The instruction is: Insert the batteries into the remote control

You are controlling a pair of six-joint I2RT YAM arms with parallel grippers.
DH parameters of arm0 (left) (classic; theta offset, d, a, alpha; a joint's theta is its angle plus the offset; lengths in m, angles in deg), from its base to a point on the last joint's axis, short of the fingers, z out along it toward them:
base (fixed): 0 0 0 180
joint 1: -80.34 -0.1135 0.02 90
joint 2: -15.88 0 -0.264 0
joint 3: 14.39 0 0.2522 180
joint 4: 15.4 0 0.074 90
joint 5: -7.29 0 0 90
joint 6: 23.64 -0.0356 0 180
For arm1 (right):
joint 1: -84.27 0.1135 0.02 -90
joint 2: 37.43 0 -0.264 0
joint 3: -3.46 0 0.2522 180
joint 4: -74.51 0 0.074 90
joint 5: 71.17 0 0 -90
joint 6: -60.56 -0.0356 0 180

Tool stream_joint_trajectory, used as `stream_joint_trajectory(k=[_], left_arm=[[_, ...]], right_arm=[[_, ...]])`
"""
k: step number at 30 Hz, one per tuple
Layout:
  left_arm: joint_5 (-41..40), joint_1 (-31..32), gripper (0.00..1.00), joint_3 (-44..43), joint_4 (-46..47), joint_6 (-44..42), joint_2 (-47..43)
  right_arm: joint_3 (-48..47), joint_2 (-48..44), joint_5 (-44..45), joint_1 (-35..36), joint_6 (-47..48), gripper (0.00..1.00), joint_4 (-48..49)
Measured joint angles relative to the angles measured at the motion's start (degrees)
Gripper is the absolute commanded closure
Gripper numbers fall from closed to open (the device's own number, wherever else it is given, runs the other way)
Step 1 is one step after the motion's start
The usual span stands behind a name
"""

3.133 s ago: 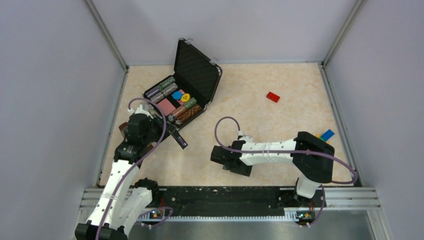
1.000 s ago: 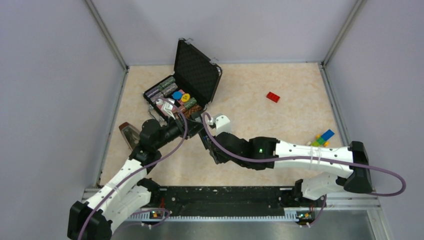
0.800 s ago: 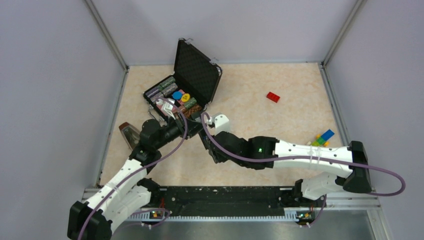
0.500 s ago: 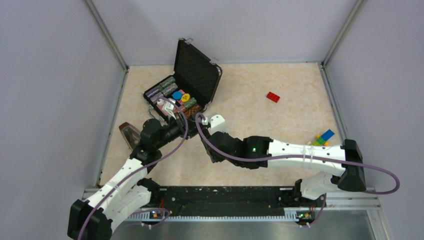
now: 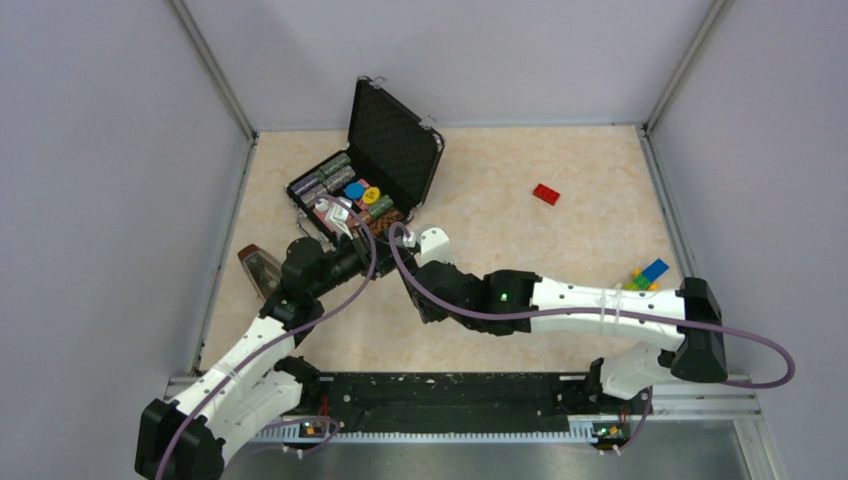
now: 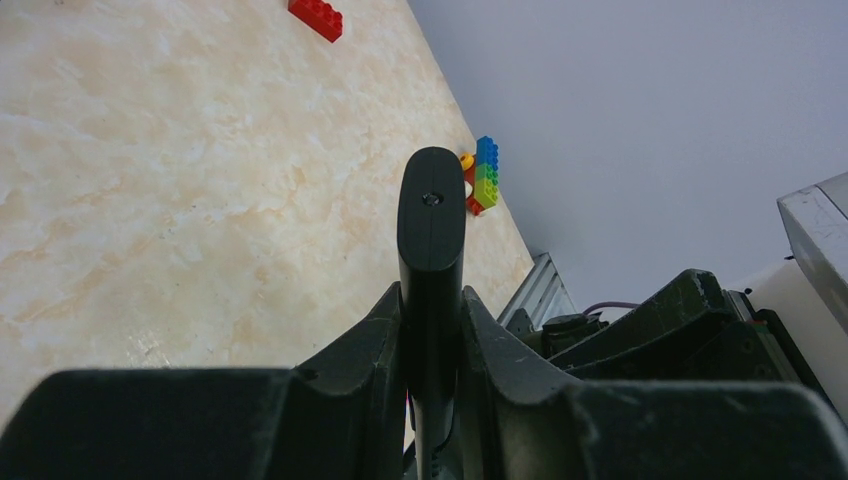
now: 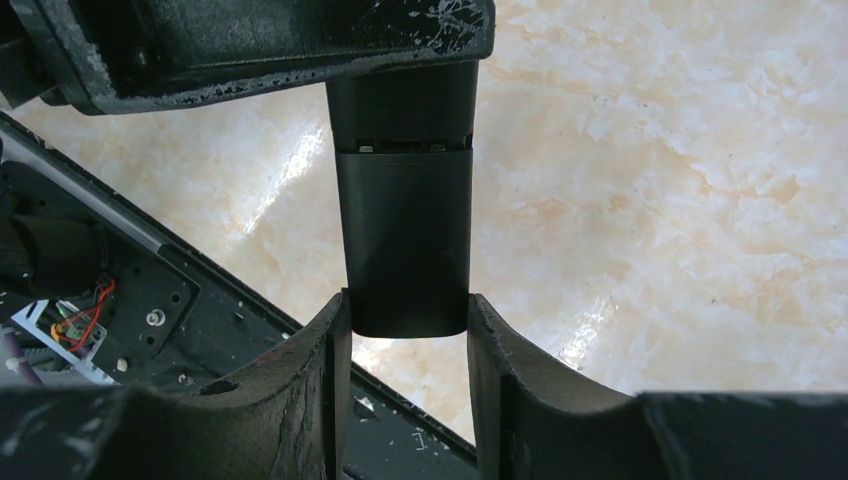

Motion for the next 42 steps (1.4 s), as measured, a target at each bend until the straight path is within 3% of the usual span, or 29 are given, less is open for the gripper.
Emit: stream_joint_trajectory(k=[16, 23, 37, 42], left_arm=[[-0.13, 0.0, 1.0, 0.0, -0.5, 0.79, -0.02], [-0.79, -0.17, 1.0, -0.07, -2.08, 2.16, -0.04], [-2.01, -0.33, 1.0, -1.66, -5.53, 5.31, 0.79], [-2.29, -0.33, 1.0, -2.29, -6.62, 6.88, 1.53]], right_arm=[[-0.11, 1.44, -3.06, -2.19, -1.01, 0.71, 1.4], [-4.11, 4.46, -3.41, -2.4, -1.18, 0.67, -2.82], [-7.93, 6.43, -6.32, -4.02, -2.54, 0.57, -7.02], [-9.03, 6.69, -7.48, -4.61, -2.99, 0.46, -8.39]])
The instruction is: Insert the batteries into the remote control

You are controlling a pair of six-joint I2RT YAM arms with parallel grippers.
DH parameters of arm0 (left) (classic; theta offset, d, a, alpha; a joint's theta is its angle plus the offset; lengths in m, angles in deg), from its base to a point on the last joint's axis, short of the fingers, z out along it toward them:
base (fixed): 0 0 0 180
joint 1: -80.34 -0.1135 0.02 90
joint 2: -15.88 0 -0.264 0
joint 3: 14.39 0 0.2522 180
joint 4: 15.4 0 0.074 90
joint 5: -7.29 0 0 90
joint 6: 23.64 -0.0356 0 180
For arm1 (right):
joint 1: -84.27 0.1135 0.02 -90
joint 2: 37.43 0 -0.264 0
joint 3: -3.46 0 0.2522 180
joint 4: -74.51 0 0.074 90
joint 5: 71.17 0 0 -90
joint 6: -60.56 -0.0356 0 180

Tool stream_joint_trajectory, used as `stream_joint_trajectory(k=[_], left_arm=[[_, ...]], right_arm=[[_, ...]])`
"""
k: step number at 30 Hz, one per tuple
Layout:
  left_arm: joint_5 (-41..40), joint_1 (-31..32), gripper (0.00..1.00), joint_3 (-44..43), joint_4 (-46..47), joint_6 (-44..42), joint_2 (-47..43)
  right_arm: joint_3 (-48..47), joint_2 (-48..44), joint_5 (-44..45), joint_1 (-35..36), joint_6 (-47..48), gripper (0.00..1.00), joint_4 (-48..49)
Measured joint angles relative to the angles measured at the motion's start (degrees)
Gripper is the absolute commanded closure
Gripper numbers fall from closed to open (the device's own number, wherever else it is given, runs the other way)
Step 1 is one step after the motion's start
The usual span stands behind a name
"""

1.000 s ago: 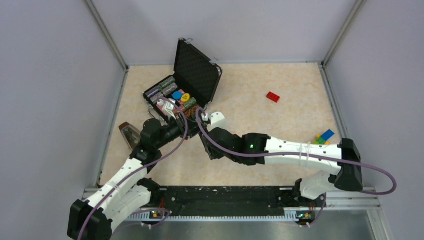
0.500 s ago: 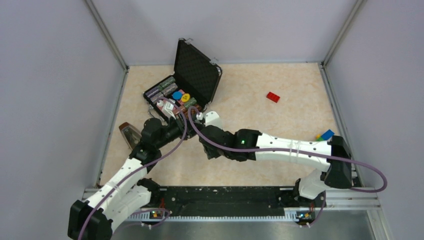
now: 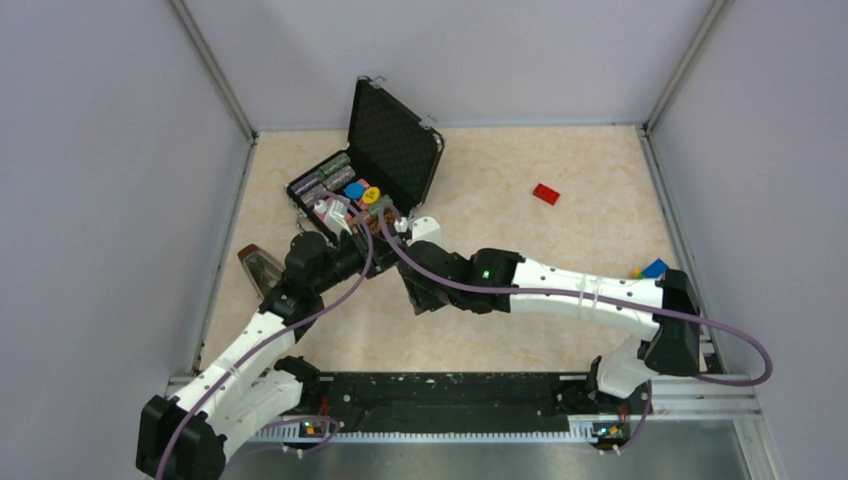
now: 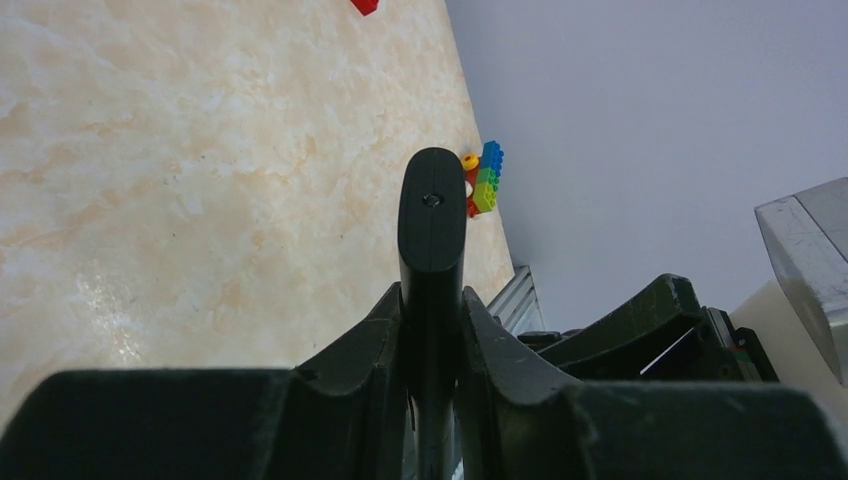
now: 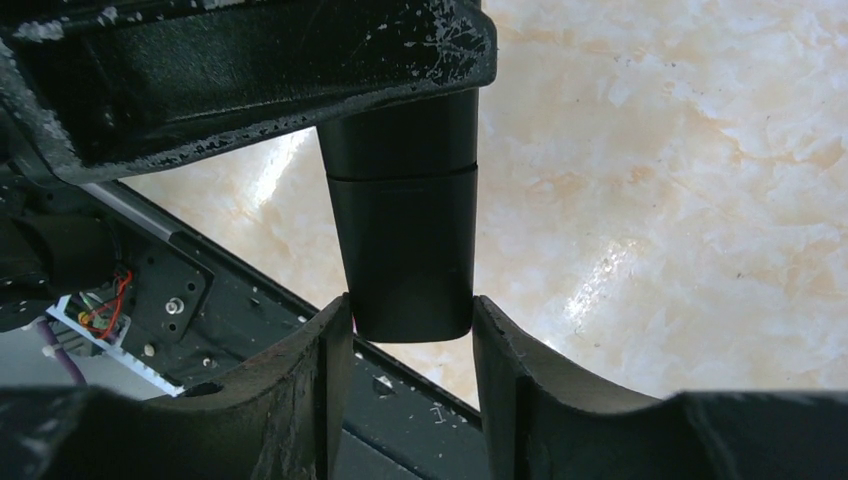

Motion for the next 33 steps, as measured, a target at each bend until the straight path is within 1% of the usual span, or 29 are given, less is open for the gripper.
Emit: stream_joint_trajectory(k=[2, 5, 9, 12, 16, 19, 23, 26, 30, 33], left_arm=[[0.2, 0.07, 1.0, -0.07, -0.52, 0.83, 0.17], [0.04, 0.28, 1.0, -0.11, -1.57, 1.57, 0.26], [-0.72, 0.33, 1.0, -0.11, -2.21, 2.14, 0.26], [-1.64, 0.33, 1.0, -0.11, -2.78, 2.86, 0.26], [-3.04, 0.33, 1.0, -0.17, -3.06, 4.24, 0.26], [-3.87, 0.33, 1.0, -0.72, -3.87, 5.46, 0.24], [-4.42, 0.33, 1.0, -2.16, -4.26, 7.96, -0.02], [-4.55, 0.33, 1.0, -2.67, -4.07, 10.12, -1.33], [-4.52, 0.33, 1.0, -3.45, -3.89, 13.62, -3.48], [-4.42, 0.33, 1.0, -3.76, -2.78, 17.25, -4.57]], right_arm=[[-0.33, 0.11, -0.07, -0.2, -0.2, 0.38, 0.11], [-0.59, 0.11, -0.07, -0.59, -0.68, 0.27, -0.04], [-0.72, 0.09, -0.15, -0.74, -1.03, 0.18, -0.09], [-0.72, -0.26, -0.52, -0.79, -1.09, 0.13, -0.11], [-0.66, -2.71, -1.62, -1.18, -2.71, 0.11, -0.07], [0.31, -7.54, -2.16, -1.73, -6.14, 0.11, 1.01], [6.08, -17.38, -2.45, -2.16, -12.63, 0.11, 4.96], [10.47, -22.01, -2.29, -2.19, -17.49, 0.13, 8.15], [15.96, -24.17, -1.88, -2.19, -22.6, 0.14, 12.7], [17.55, -23.93, -1.7, -2.19, -24.41, 0.14, 15.43]])
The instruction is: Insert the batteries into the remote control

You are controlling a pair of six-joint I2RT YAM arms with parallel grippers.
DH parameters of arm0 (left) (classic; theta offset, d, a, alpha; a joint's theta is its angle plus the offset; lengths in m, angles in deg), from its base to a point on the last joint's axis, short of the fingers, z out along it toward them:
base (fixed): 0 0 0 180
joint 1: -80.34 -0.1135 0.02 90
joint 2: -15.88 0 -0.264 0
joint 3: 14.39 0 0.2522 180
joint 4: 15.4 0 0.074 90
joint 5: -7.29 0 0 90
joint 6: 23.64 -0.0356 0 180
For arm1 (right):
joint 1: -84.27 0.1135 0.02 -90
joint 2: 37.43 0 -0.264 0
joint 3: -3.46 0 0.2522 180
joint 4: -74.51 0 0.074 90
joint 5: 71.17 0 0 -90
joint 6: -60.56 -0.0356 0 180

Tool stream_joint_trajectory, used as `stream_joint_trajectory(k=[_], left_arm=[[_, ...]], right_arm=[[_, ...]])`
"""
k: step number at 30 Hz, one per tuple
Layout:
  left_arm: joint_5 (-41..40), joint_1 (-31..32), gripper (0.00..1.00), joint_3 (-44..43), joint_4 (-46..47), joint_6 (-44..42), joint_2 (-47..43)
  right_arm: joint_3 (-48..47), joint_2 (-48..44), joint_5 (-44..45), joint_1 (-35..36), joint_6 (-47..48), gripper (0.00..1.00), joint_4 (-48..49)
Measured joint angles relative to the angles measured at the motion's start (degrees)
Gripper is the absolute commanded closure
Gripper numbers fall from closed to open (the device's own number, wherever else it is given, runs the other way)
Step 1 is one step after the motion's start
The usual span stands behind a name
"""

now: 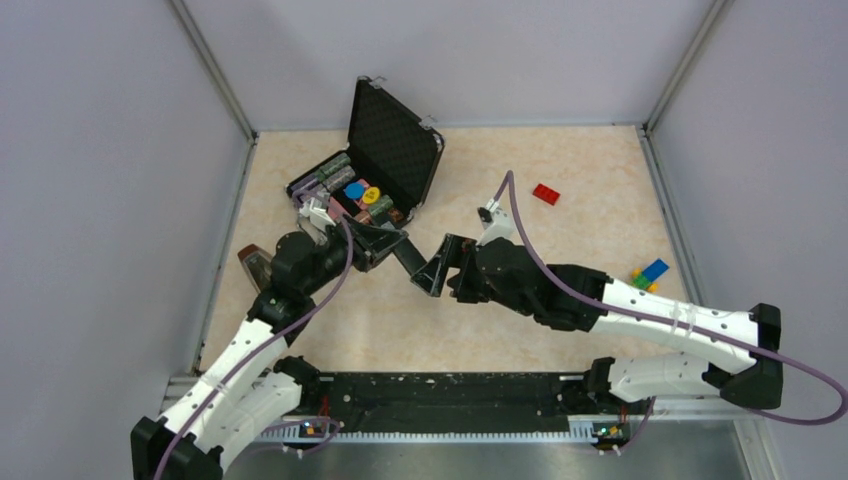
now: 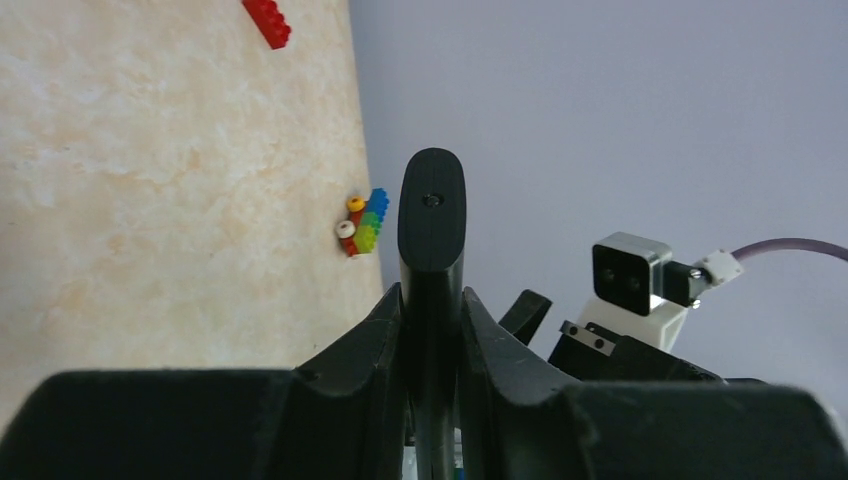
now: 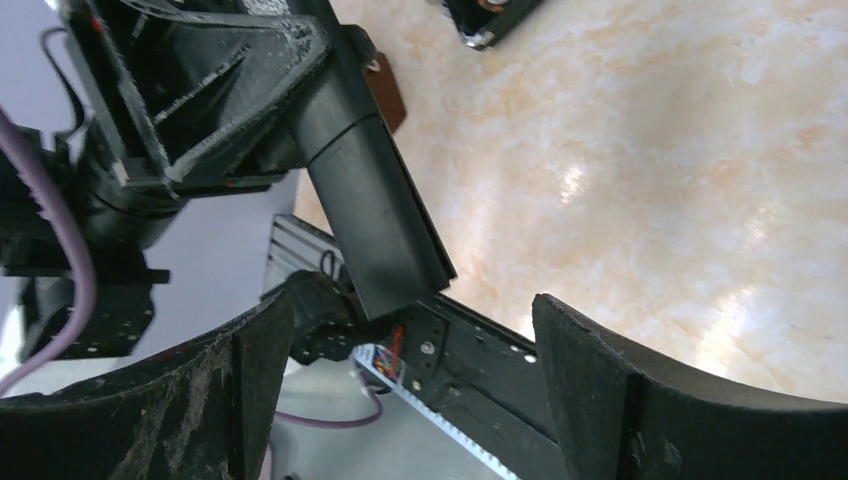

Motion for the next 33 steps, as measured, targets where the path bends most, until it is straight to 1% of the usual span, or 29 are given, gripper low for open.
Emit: stream_joint_trajectory(k=[5, 9, 12, 14, 16, 23, 28, 30, 33], left_arm=[[0.59, 0.0, 1.0, 0.0, 3.32, 6.21, -0.5], [0.72, 0.0, 1.0, 0.0, 4.76, 10.25, -1.14], [0.72, 0.0, 1.0, 0.0, 6.1, 13.33, -2.05], [0.5, 0.0, 1.0, 0.0, 6.73, 15.45, -2.67], [0.13, 0.0, 1.0, 0.0, 7.19, 16.68, -3.08], [-0.07, 0.02, 1.0, 0.0, 7.93, 19.65, -2.95], [-0.11, 0.11, 1.0, 0.09, 9.05, 21.86, -2.95], [-0.13, 0.11, 1.0, 0.24, 9.46, 22.88, -2.95], [-0.17, 0.24, 1.0, 0.87, 9.77, 24.55, -3.04]], right_arm=[[0.13, 0.92, 0.46, 0.0, -0.17, 0.16, 6.97], [0.42, 1.2, 1.33, 0.0, -0.24, 0.19, 12.28], [1.84, 1.05, 2.16, 0.0, -0.72, 0.26, 16.46], [2.95, 1.05, 2.51, 0.0, -1.16, 0.34, 18.18], [3.8, 1.05, 2.56, 0.0, -1.64, 0.4, 19.34], [6.08, 0.04, 1.95, 0.0, -3.82, 0.52, 24.94], [6.91, -0.61, 1.49, 0.0, -5.55, 0.58, 27.15], [7.43, -1.14, 1.25, 0.02, -6.34, 0.66, 28.02], [8.76, -1.86, 0.98, 0.02, -7.74, 0.74, 30.16]])
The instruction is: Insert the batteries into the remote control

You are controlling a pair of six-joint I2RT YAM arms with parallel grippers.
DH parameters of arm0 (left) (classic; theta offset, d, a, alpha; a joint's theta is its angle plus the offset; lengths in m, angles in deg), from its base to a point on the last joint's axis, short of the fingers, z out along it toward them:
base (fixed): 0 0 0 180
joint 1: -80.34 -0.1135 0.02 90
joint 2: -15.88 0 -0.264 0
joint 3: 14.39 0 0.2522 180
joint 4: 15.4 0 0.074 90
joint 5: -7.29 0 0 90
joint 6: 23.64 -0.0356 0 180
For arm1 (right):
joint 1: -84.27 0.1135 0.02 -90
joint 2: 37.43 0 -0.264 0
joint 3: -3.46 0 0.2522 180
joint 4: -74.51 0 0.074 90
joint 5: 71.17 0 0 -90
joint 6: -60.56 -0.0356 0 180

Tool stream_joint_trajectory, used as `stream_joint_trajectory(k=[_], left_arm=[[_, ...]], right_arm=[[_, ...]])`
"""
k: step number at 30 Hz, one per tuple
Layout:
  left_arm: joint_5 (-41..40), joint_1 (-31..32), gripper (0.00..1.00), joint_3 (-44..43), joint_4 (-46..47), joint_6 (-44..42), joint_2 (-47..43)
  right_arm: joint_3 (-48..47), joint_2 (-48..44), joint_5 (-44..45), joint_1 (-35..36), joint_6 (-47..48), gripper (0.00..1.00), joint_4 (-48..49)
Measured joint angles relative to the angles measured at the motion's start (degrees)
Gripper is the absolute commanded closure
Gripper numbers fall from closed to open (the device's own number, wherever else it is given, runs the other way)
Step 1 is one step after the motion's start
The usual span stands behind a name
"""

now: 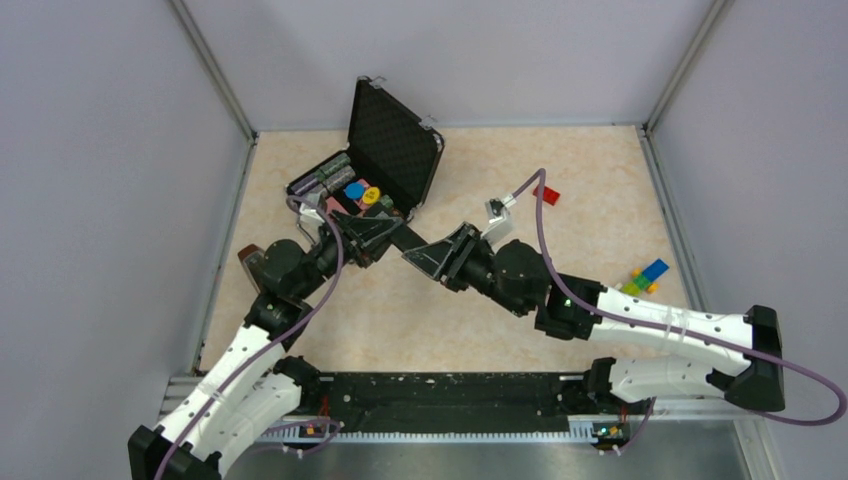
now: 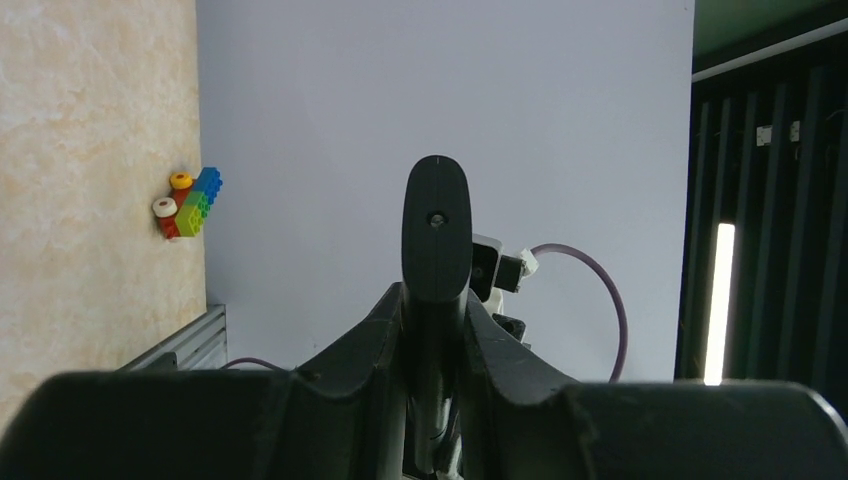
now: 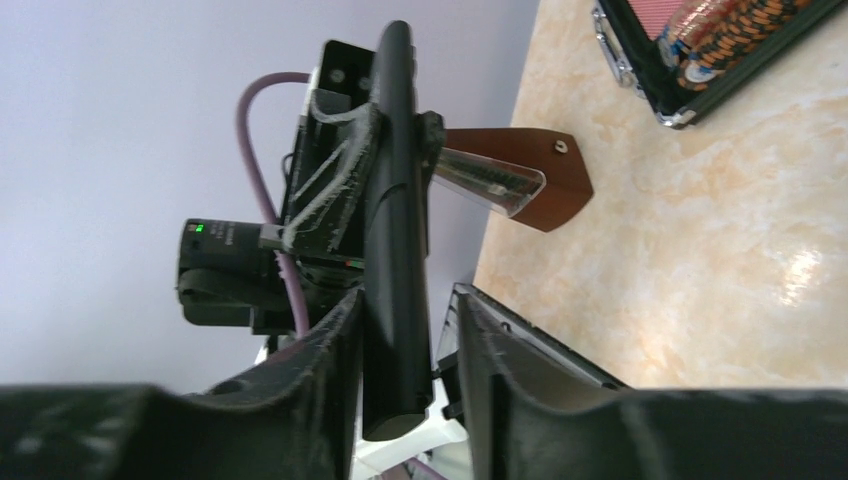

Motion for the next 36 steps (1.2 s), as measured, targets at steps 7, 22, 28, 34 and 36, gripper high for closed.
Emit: stream_joint_trajectory(k=[7, 22, 28, 34, 36], left_arm=[[-0.02, 0.13, 1.0, 0.85, 0.39, 2.38, -0.11], [-1.07, -0.33, 1.0, 1.09, 0.96, 2.95, -0.35], [-1.22, -0.37, 1.0, 1.09, 0.94, 2.95, -0.35], [-1.07, -0.48, 1.0, 1.09, 0.92, 2.95, -0.35], [-1.01, -0.55, 1.0, 1.09, 0.9, 2.97, -0.37]], right_arm=[[1.27, -0.39, -0.13, 0.0, -2.51, 0.78, 2.36], [-0.42, 2.8, -0.31, -0.02, -7.72, 0.75, 3.15], [-0.92, 3.74, -0.26, -0.02, -9.03, 0.75, 3.17], [-1.16, 4.22, -0.09, -0.02, -9.81, 0.77, 3.08], [-1.18, 4.33, -0.07, -0.02, -9.86, 0.77, 3.21]])
